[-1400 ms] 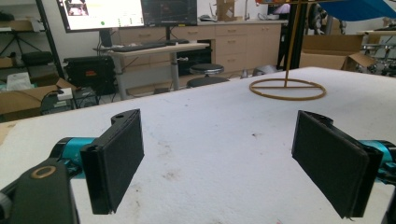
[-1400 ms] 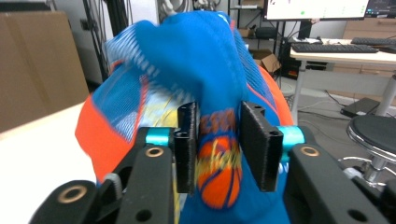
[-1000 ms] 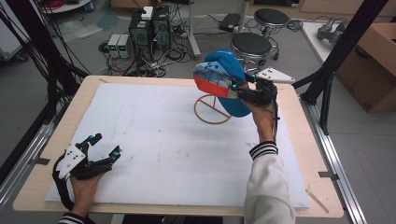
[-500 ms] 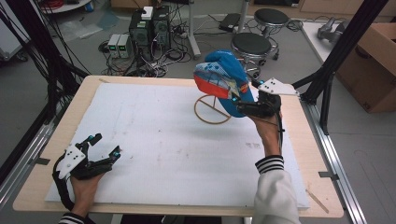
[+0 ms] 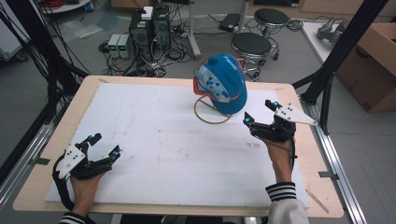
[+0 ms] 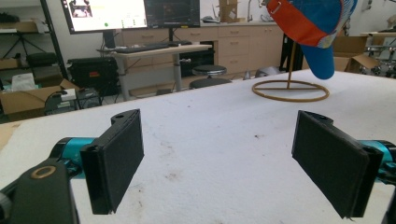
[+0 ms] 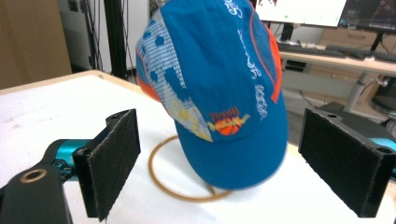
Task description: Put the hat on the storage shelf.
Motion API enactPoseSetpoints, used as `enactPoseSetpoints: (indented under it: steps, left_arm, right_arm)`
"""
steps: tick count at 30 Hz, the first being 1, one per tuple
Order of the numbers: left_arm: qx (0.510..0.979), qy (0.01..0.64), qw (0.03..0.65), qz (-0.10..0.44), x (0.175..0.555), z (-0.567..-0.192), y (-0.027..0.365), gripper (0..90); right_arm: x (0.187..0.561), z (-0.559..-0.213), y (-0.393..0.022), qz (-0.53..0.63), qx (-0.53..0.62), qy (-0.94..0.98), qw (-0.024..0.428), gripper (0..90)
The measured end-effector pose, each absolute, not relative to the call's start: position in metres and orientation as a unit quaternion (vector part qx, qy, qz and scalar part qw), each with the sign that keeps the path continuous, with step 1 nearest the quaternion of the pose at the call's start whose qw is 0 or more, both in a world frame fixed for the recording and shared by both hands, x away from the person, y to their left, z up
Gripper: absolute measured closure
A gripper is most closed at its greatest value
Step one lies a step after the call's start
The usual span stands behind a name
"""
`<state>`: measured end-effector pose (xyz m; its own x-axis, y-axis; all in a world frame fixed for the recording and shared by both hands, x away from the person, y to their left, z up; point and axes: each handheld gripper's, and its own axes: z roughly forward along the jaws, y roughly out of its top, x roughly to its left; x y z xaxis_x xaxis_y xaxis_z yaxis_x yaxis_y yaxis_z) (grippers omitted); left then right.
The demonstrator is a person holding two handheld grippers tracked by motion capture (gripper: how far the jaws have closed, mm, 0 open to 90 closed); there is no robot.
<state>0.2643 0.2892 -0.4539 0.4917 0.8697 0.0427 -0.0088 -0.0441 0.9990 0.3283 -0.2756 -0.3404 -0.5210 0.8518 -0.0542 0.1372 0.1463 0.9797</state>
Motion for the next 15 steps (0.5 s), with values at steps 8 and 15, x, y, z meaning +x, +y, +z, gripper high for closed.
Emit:
enactPoseSetpoints:
  steps: [8,15]
  left_arm:
    - [0.622,0.345,0.600,0.367,0.264,-0.454,0.289,16.9]
    - [0.622,0.345,0.600,0.367,0.264,-0.454,0.289,16.9]
  right_arm:
    - [0.313,-0.340,-0.283,0.533,0.380,0.691,0.306,11.0]
    - [0.286,-0.359,-0.292,0.551,0.380,0.659,0.344,11.0]
